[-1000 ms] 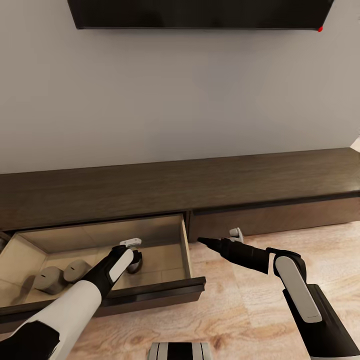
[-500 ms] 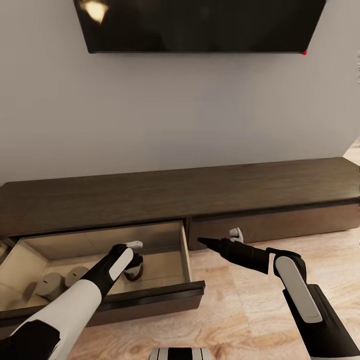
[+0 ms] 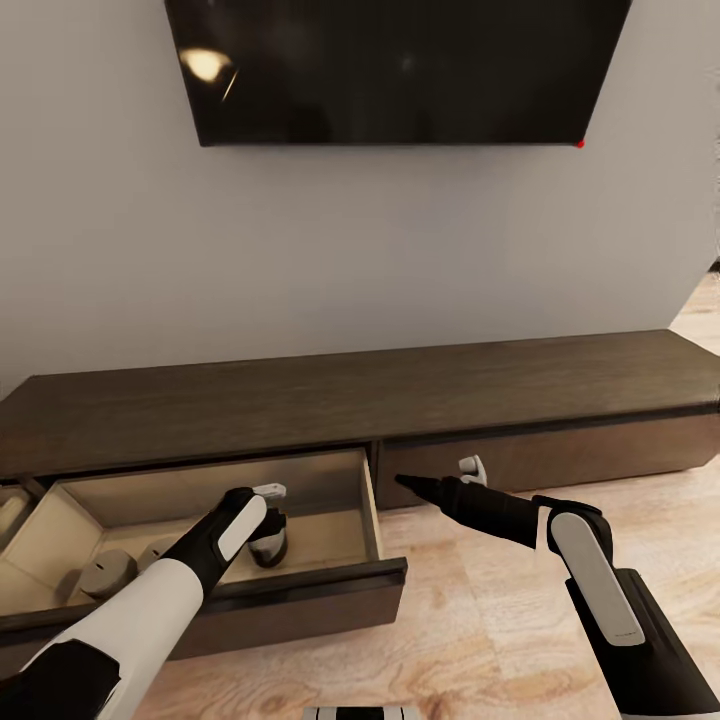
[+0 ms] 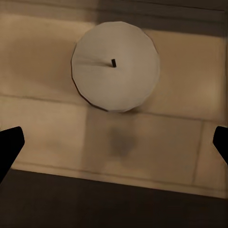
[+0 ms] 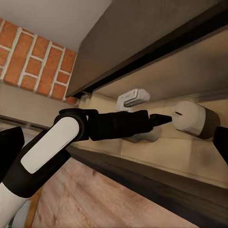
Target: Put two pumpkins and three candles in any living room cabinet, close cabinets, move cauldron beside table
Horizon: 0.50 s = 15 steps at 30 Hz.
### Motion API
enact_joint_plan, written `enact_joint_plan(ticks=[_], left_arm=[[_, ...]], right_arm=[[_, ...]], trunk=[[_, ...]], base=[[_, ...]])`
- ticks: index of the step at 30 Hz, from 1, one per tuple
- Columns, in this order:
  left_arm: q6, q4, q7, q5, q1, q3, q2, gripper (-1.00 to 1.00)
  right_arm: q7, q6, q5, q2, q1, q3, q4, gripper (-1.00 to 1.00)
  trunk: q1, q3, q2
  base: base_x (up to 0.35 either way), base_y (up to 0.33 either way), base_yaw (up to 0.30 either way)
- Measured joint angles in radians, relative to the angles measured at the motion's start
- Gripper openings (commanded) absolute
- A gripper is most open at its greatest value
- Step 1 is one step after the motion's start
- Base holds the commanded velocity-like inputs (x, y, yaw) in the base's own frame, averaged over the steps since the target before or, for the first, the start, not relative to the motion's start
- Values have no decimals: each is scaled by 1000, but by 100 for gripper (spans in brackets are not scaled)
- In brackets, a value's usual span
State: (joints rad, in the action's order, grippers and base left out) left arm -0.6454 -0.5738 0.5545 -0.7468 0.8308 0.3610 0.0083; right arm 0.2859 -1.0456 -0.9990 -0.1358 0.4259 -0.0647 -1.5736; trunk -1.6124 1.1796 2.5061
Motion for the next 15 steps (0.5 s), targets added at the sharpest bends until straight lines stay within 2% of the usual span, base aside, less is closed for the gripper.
enact_joint_plan(ticks=[15], left_arm=[[-1, 0, 2, 2, 0, 0, 1, 100]], right_arm=[[0, 0, 0, 1, 0, -1, 0, 100]], trunk=[[7, -58, -4]], base=[[0, 0, 0]])
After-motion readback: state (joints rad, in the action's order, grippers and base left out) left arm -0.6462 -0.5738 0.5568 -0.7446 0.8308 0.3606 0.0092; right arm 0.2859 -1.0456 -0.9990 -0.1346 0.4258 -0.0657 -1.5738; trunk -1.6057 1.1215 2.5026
